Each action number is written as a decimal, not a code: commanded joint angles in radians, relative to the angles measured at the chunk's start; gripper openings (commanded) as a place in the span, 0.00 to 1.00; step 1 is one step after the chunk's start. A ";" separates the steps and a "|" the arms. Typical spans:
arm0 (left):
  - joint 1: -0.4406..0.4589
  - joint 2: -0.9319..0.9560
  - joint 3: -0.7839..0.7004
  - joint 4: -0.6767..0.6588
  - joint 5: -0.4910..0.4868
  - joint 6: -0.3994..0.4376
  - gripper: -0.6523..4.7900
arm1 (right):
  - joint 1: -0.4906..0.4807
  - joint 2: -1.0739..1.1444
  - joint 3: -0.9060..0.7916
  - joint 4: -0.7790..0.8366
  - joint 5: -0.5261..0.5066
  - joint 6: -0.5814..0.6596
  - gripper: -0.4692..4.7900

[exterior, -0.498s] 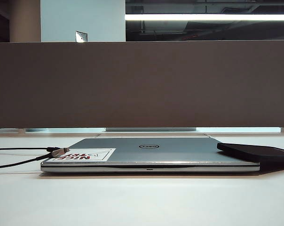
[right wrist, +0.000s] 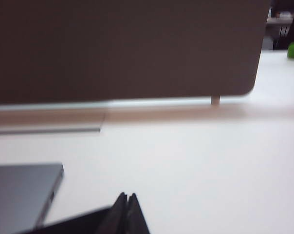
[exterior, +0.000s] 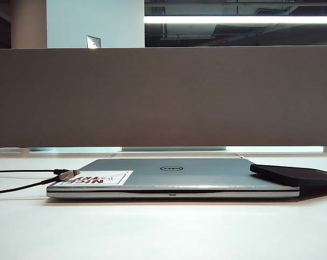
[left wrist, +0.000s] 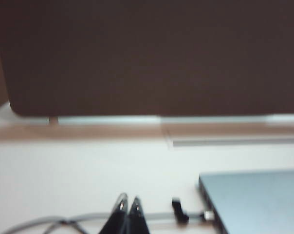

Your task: Pick up the charging cable and the phone, plug the charging cable into the charging port on the phone, and finally place them back on the table.

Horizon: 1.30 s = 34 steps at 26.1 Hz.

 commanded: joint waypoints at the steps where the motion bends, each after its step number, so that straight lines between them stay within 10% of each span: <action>1: 0.002 0.001 0.012 0.119 0.000 -0.037 0.11 | 0.000 0.001 0.055 0.000 0.000 0.006 0.09; 17: -0.002 0.431 0.312 0.136 0.000 -0.081 0.11 | 0.000 0.183 0.348 -0.030 -0.058 0.004 0.09; 25: -0.203 0.638 0.318 0.228 0.000 -0.070 0.11 | 0.023 0.369 0.438 -0.012 -0.190 0.004 0.08; 34: -0.210 0.709 0.318 0.239 0.000 0.003 0.11 | 0.423 0.389 0.437 -0.052 -0.016 0.003 0.08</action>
